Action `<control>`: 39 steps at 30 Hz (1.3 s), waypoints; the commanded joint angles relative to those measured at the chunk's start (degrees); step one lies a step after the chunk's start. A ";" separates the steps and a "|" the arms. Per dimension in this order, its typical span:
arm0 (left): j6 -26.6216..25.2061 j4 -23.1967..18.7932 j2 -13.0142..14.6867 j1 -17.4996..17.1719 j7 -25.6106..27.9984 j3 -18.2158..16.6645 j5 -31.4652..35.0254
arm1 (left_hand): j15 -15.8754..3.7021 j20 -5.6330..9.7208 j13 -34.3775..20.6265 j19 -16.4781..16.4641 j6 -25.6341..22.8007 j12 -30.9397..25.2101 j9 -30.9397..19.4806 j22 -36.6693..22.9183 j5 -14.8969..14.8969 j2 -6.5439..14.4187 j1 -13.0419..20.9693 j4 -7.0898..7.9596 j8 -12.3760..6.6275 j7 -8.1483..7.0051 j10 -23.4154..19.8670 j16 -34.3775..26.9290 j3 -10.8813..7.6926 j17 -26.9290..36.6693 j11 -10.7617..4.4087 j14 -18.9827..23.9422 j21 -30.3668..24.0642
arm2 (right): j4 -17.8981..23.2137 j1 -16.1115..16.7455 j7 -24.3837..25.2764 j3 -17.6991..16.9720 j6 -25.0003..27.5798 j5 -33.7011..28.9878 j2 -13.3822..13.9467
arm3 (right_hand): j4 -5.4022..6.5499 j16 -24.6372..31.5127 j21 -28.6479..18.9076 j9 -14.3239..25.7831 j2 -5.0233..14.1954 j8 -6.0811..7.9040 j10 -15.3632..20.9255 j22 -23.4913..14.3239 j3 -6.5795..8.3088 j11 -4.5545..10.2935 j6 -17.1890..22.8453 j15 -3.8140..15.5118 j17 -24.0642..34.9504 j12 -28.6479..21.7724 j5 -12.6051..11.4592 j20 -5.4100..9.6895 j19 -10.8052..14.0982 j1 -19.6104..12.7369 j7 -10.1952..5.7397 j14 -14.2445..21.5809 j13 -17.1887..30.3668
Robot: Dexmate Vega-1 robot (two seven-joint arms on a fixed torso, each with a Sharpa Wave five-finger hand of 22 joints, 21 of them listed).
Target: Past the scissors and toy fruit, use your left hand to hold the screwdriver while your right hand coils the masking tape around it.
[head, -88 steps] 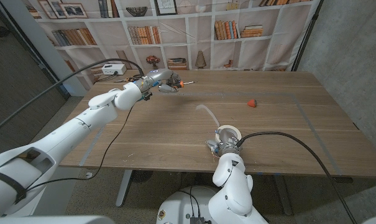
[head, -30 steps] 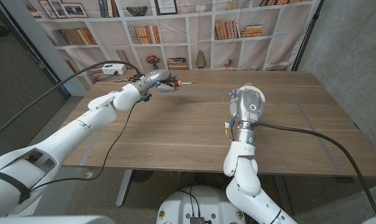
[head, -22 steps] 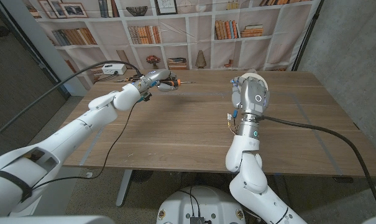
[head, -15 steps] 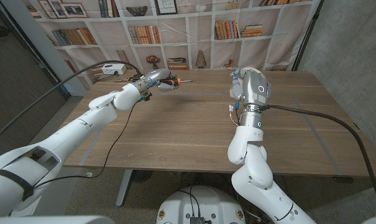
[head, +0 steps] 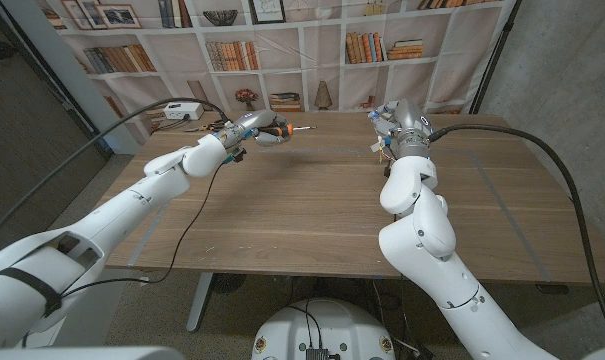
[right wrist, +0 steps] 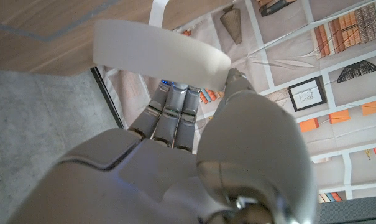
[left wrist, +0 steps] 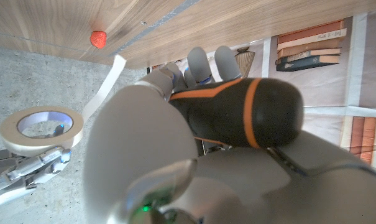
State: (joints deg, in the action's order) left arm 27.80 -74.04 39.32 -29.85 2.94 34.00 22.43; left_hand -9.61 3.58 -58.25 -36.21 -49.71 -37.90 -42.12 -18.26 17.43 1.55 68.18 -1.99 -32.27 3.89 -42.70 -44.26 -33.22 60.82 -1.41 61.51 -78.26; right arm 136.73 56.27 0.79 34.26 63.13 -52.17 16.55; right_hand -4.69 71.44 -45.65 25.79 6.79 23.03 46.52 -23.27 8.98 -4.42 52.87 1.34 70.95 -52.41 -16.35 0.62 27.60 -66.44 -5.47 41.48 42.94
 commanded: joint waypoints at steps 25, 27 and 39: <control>-0.75 -4.22 -1.03 -0.76 -3.67 -0.86 -2.08 | 0.01 5.34 -0.46 0.62 -0.78 0.54 -0.40 -0.41 -0.19 7.92 6.59 0.75 0.08 -0.48 -0.48 -0.21 -2.00 1.07 -0.35 0.15 -1.40 | -9.50 -1.90 9.92 -20.89 -25.72 58.98 -12.19 | -0.92 2.24 -3.14 1.24 3.02 -0.79 8.75 0.57 1.67 7.29 5.85 10.91 0.09 -0.72 1.24 0.31 0.04 -4.20 7.11 3.06 0.28; -1.25 -4.80 -0.95 -0.97 -3.92 -0.91 -2.08 | -0.12 5.37 -0.67 0.67 -0.78 0.47 -0.47 -0.33 -0.22 7.93 6.57 0.71 0.07 -0.52 -0.46 -0.19 -1.99 1.13 -0.29 0.08 -1.46 | -10.45 -1.93 11.27 -20.50 -28.44 60.73 -11.57 | -0.89 2.31 -3.25 1.30 3.00 -0.89 8.68 0.63 1.69 7.34 5.78 10.90 0.09 -0.75 1.31 0.43 -0.10 -4.16 6.92 3.00 0.34; -8.57 -10.31 -0.34 -3.46 -3.09 -1.68 -0.23 | 0.01 5.73 -0.45 0.36 -0.89 0.86 -0.48 -0.03 -0.57 8.30 6.80 0.16 0.26 -0.44 -0.74 -0.21 -1.78 1.00 -0.06 0.73 -2.45 | -12.96 -1.52 18.15 -16.69 -41.71 66.94 -7.03 | -0.98 2.96 -4.63 0.90 3.02 -1.48 9.30 1.10 2.02 7.65 6.49 10.94 0.02 -0.62 1.70 0.20 0.77 -4.30 7.09 3.43 -0.35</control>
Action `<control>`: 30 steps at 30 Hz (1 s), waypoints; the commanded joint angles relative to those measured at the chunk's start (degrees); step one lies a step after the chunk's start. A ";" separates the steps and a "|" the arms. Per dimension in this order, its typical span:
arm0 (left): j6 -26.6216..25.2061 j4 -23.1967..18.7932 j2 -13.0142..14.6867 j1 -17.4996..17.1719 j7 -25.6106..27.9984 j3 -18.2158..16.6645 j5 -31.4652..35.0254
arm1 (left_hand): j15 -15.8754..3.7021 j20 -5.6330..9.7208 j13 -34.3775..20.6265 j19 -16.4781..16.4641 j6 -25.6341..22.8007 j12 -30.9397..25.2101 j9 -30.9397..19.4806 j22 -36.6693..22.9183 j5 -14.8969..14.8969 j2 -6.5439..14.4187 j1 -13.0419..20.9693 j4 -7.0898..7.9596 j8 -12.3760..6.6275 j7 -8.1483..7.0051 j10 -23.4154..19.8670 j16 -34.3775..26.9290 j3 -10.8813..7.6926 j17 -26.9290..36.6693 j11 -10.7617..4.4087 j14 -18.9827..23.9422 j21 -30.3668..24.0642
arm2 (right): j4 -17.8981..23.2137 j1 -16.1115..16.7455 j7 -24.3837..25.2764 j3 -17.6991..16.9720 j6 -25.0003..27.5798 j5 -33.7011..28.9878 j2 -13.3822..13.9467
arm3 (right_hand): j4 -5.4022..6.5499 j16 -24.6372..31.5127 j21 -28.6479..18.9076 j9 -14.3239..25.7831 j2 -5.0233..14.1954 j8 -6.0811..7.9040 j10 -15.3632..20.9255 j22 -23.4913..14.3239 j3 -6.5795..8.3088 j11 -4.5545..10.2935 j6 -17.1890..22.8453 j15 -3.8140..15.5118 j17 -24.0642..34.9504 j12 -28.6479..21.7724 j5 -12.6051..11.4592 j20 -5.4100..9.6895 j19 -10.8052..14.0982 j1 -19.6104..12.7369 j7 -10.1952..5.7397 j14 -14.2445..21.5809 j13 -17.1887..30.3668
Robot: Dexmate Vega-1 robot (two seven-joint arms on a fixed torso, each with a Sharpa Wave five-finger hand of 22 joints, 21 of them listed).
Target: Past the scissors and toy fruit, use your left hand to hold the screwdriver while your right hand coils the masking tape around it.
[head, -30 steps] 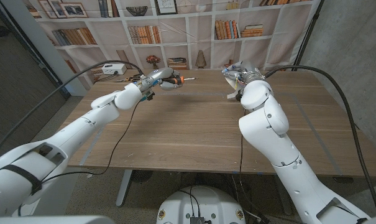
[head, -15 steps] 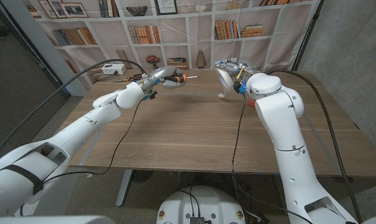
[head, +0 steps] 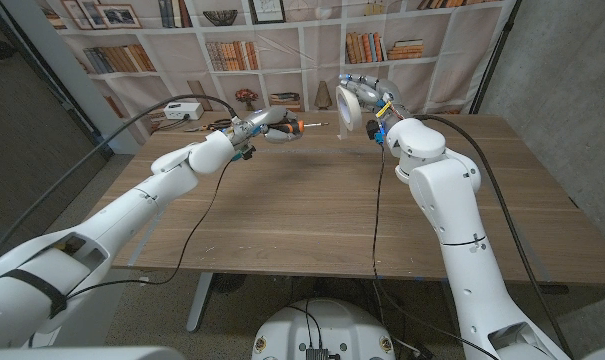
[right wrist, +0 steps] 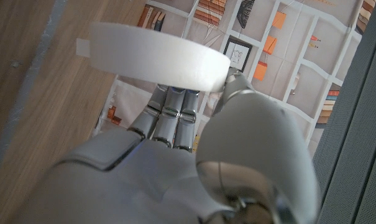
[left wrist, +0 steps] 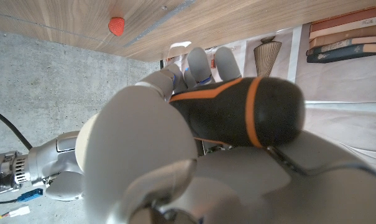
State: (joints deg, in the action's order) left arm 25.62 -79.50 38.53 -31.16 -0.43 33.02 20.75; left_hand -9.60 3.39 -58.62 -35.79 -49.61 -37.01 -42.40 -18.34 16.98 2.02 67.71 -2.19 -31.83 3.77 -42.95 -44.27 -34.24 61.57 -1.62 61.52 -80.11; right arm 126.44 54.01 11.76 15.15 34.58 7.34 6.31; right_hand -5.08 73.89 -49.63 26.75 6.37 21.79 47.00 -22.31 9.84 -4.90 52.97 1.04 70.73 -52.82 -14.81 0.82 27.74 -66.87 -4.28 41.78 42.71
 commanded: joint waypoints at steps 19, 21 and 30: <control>-8.75 -1.91 -3.41 -0.69 -1.16 0.87 -3.48 | -0.09 6.06 -0.93 0.56 -0.59 -0.08 -0.89 -1.08 -0.42 8.15 7.74 -0.34 -0.18 -0.32 -0.46 -1.59 -1.11 3.35 0.39 0.32 -2.28 | -3.87 -1.03 11.36 9.13 -21.87 12.65 8.45 | -0.68 1.03 -2.05 -0.16 3.34 -0.95 9.01 1.00 1.57 8.08 6.86 11.18 0.18 -0.19 0.72 0.10 0.34 -3.80 6.04 3.32 -0.46; -8.74 -1.65 -3.52 -0.53 -1.50 0.97 -3.95 | -0.20 6.09 -1.07 0.63 -0.48 -0.10 -0.99 -1.07 -0.47 8.15 7.77 -0.38 -0.17 -0.21 -0.38 -1.67 -1.10 3.57 0.36 0.28 -2.38 | -4.07 -1.27 11.99 9.54 -22.25 12.91 8.59 | -0.70 1.10 -2.22 -0.17 3.32 -1.05 9.09 1.11 1.63 8.04 6.89 11.18 0.17 -0.19 0.78 0.06 0.27 -3.80 6.02 3.39 -0.54; -15.47 -4.46 -2.67 2.24 -9.81 2.83 -4.23 | -0.08 5.95 -1.11 0.97 -0.54 -0.04 -1.23 -1.42 -0.73 8.46 8.11 -0.68 -0.19 0.12 -0.55 -2.20 -1.17 4.62 0.58 0.51 -3.37 | -5.49 -3.92 11.91 12.31 -22.96 13.36 10.22 | -0.70 1.21 -2.67 -0.08 3.24 -1.27 8.97 1.45 1.74 8.02 6.94 11.15 0.16 -0.34 0.95 0.25 0.03 -3.68 6.00 3.33 -0.28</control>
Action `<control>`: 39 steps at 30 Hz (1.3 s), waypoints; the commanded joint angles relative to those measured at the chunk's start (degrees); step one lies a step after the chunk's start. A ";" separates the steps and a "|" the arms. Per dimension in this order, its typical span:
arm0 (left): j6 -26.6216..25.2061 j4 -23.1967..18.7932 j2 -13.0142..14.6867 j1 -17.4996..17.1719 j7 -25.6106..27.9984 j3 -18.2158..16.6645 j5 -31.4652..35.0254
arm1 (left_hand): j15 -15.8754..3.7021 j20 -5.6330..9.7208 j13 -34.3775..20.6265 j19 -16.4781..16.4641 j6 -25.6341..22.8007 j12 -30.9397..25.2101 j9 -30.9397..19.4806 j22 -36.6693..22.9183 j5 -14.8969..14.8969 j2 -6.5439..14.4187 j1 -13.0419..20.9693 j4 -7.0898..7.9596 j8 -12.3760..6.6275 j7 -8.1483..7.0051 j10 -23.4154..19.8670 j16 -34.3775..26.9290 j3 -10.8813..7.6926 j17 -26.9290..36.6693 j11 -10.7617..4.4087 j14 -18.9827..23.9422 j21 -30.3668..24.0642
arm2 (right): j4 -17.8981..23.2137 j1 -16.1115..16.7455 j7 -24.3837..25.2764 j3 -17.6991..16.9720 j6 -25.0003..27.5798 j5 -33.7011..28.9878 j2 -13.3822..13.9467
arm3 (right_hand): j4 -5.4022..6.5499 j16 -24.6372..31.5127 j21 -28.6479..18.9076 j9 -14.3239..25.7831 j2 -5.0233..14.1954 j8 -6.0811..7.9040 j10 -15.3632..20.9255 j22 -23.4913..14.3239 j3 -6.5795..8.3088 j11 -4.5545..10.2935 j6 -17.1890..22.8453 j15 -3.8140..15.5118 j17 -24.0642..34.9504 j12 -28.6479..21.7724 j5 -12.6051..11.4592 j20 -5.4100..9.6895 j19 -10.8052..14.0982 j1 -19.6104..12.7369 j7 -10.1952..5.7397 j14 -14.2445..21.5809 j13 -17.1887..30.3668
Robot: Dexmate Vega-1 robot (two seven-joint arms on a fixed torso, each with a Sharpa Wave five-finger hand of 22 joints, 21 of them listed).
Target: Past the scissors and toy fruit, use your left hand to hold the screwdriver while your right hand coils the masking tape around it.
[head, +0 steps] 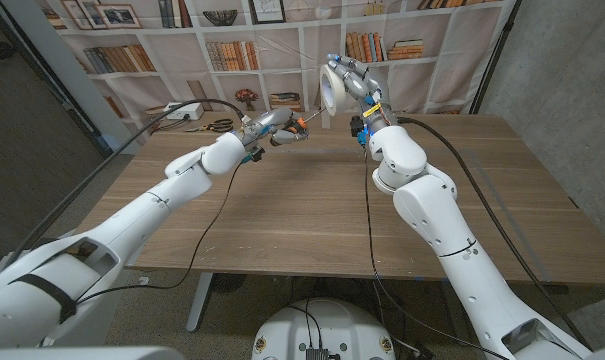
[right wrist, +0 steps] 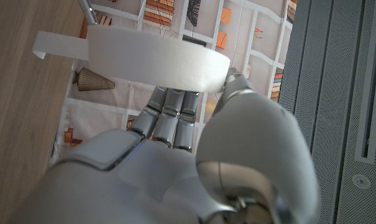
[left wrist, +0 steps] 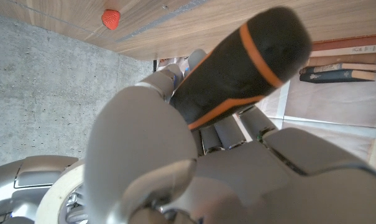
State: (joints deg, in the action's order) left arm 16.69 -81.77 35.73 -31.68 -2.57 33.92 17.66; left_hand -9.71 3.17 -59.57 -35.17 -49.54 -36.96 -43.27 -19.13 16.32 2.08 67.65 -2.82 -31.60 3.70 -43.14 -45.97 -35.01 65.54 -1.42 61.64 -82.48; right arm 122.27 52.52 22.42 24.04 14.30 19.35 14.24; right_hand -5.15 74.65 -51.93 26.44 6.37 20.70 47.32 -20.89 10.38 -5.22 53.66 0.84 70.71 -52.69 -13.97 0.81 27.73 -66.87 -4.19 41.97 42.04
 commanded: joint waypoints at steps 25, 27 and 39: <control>-15.55 -4.59 0.52 5.45 -10.56 4.40 2.46 | -0.01 5.57 -4.71 -1.26 0.74 -2.07 -3.58 -9.72 -0.52 8.40 9.19 -0.60 -1.65 -0.54 -0.03 -8.40 -2.25 5.23 -0.24 3.49 -6.32 | 0.34 -2.47 3.20 4.33 -4.25 1.32 5.72 | -0.66 0.58 -2.09 0.62 3.17 -0.90 8.50 1.26 1.64 8.49 6.44 11.34 0.16 -0.44 0.52 0.46 -0.63 -3.36 5.83 2.43 0.25; -15.56 -4.73 0.63 5.50 -10.41 4.44 2.59 | -0.02 5.57 -4.70 -1.24 0.68 -2.05 -3.55 -9.74 -0.54 8.34 9.17 -0.60 -1.65 -0.41 -0.02 -8.47 -2.33 5.20 -0.17 3.34 -6.28 | 1.29 -1.89 3.82 3.97 -3.21 0.92 6.54 | -0.66 0.58 -2.18 0.62 3.17 -0.94 8.40 1.34 1.67 8.47 6.49 11.33 0.16 -0.52 0.54 0.49 -0.70 -3.33 5.85 2.39 0.43; -13.48 -4.37 0.33 4.08 -5.77 2.35 0.40 | -0.33 5.58 -4.60 -1.21 0.47 -1.86 -3.39 -9.59 -0.75 8.24 9.04 -0.62 -1.57 -0.54 0.09 -9.35 -2.71 5.12 -0.08 2.71 -6.01 | 4.89 1.70 4.36 1.87 1.69 4.59 9.11 | -0.92 0.89 -3.31 0.42 3.22 -1.40 8.96 2.06 2.08 8.30 7.00 11.41 0.14 -0.44 0.67 0.01 -0.53 -3.50 6.16 2.82 -0.21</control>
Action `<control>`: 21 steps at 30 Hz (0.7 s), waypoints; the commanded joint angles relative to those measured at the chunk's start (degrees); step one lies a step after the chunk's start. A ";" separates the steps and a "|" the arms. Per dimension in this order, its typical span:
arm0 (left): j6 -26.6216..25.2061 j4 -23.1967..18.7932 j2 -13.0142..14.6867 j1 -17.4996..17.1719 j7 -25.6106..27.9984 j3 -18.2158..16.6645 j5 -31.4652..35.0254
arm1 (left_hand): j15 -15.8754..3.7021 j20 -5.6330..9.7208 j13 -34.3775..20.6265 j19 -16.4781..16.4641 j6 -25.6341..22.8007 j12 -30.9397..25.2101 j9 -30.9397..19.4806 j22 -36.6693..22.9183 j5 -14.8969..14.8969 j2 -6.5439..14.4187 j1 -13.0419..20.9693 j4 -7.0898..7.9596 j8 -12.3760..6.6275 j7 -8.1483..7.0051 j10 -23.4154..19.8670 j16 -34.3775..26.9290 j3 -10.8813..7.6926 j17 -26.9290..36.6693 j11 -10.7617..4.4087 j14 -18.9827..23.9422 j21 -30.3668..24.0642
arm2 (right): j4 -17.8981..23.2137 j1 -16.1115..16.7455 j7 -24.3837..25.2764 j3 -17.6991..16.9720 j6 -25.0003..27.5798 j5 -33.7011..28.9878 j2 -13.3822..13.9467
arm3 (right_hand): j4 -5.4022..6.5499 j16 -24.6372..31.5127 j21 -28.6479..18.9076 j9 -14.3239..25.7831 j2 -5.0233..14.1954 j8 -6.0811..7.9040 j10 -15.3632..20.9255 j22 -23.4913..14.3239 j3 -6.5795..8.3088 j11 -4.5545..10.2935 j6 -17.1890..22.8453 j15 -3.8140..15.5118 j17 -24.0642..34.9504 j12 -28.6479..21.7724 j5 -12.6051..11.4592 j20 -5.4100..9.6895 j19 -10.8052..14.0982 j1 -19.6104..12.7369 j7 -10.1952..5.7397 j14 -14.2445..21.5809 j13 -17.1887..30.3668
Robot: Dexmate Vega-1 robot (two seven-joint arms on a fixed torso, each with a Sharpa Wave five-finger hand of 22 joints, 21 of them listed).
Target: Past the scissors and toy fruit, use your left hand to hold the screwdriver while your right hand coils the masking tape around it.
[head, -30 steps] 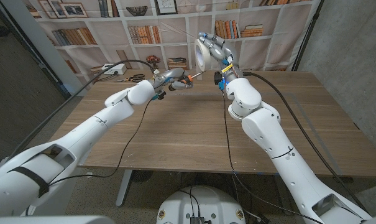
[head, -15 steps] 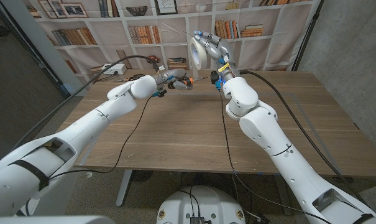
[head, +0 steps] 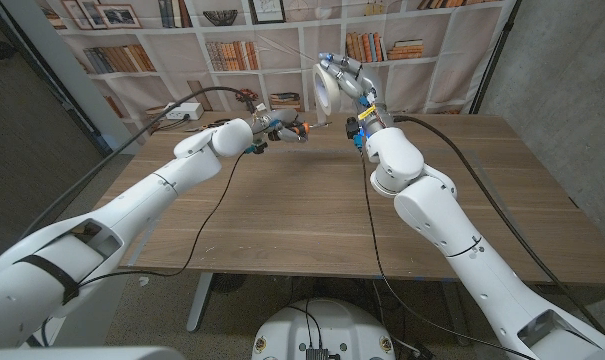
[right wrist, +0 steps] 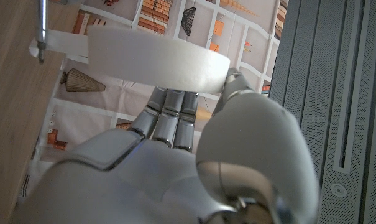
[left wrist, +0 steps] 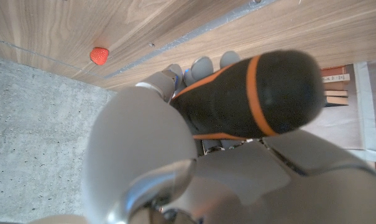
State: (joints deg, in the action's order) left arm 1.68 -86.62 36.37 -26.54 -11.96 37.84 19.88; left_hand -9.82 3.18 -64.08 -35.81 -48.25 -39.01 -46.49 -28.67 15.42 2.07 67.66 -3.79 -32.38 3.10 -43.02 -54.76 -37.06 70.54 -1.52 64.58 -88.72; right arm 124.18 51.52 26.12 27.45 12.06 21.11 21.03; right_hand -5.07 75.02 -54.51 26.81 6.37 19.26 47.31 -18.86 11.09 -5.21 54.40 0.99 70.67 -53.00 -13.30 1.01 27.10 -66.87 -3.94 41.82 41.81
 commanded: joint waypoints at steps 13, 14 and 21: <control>6.25 3.86 -2.22 -1.37 2.10 -3.72 -10.43 | -0.49 5.65 -0.18 -0.38 -0.84 0.18 -0.28 0.74 -0.15 8.29 8.93 0.32 -0.80 0.01 -0.05 -1.23 -0.63 0.03 0.12 -0.78 0.48 | 3.39 4.05 0.70 -2.67 5.34 6.07 4.07 | -1.22 0.68 -1.74 -0.11 3.18 -0.57 8.90 0.82 1.78 8.00 6.30 11.16 0.16 -0.12 0.24 -0.38 -0.23 -3.53 6.14 3.17 -0.15; 6.54 4.22 -2.44 -1.36 1.71 -3.91 -11.32 | -0.50 5.66 -0.08 -0.32 -0.83 0.22 -0.23 0.78 -0.17 8.32 8.92 0.34 -0.76 0.09 -0.10 -1.26 -0.60 0.03 0.13 -0.80 0.47 | 3.42 4.07 1.04 -2.66 5.47 6.16 3.95 | -1.22 0.68 -1.79 -0.14 3.16 -0.60 8.91 0.86 1.79 8.05 6.34 11.16 0.17 -0.14 0.25 -0.37 -0.24 -3.52 6.23 3.16 -0.12; 7.49 8.19 -4.79 -1.12 -3.03 -5.78 -20.43 | -0.60 5.58 -0.17 -0.33 -0.95 0.17 -0.23 1.30 -0.35 8.51 9.00 0.27 -0.78 0.23 -0.13 -1.55 -0.53 -0.02 0.28 -1.08 0.43 | 3.29 3.97 1.27 -2.63 5.12 6.63 4.33 | -1.25 0.71 -2.30 -0.14 3.17 -0.86 8.89 1.26 1.96 8.07 6.36 11.16 0.15 -0.25 0.36 -0.28 -0.37 -3.42 6.22 3.16 -0.02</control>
State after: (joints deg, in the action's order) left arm 7.03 -83.25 34.37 -27.80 -10.17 34.47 9.92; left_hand -10.37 3.18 -64.07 -35.81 -48.50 -39.00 -46.59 -27.37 14.95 2.01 67.72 -3.78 -32.38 3.31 -43.03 -55.97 -37.05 70.54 -1.51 64.02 -88.30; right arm 127.30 55.08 26.96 25.14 17.06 26.57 24.53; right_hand -5.00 75.45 -56.37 26.49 6.37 18.71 47.62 -17.54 11.17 -5.52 54.47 0.97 70.70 -52.83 -13.30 0.71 26.81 -66.87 -4.00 41.84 41.56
